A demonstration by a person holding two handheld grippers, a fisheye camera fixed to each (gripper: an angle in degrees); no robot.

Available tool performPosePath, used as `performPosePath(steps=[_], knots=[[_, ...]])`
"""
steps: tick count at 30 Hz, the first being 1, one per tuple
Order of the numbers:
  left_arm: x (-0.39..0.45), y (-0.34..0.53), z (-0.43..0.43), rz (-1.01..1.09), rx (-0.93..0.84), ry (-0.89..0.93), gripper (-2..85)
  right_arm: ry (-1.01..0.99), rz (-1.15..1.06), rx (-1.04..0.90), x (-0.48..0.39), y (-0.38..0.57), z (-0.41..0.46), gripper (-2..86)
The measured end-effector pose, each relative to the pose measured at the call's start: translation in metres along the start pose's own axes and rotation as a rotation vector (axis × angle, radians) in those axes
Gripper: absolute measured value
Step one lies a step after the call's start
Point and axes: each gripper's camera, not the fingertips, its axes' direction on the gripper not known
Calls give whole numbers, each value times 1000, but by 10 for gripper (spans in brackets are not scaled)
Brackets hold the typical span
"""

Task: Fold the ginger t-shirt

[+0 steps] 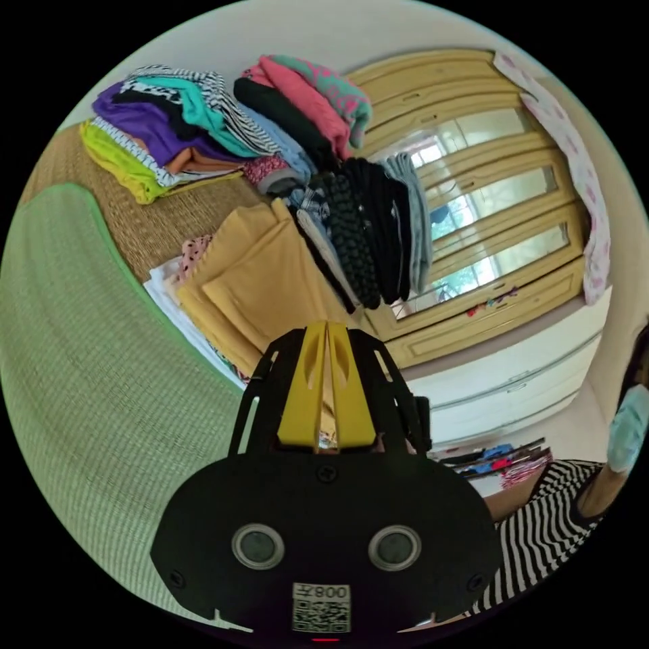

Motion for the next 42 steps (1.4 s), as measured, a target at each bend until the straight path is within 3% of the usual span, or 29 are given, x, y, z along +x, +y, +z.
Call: performPosePath(steps=[4, 11, 16, 20, 24, 29, 33, 35, 42], knots=[[-18, -8, 37, -61, -151, -192, 3, 13, -36, -15, -20, 13, -2, 2], [-17, -11, 42, -19, -89, -139, 3, 95, -211, -2, -75, 13, 9, 0], [-27, -13, 61, -58, -177, -206, 3, 243, -239, -26, -85, 8, 51, 0], [-19, -4, 52, -16, -75, -137, 2, 223, -227, -44, -89, 21, 70, 0], [-10, 8, 48, 46, -57, -181, 2, 266, -281, -26, -109, 41, 77, 1], [11, 58, 49, 229, -167, -463, 2, 456, -446, -129, -145, 87, 125, 0], [3, 96, 66, 212, -310, -564, 1, 574, -522, -311, -146, 118, 189, 0], [-2, 117, 77, 216, -366, -599, 1, 642, -599, -286, -156, 138, 210, 0], [2, 155, 77, 262, -220, -667, 3, 734, -688, -285, -175, 164, 238, 1]])
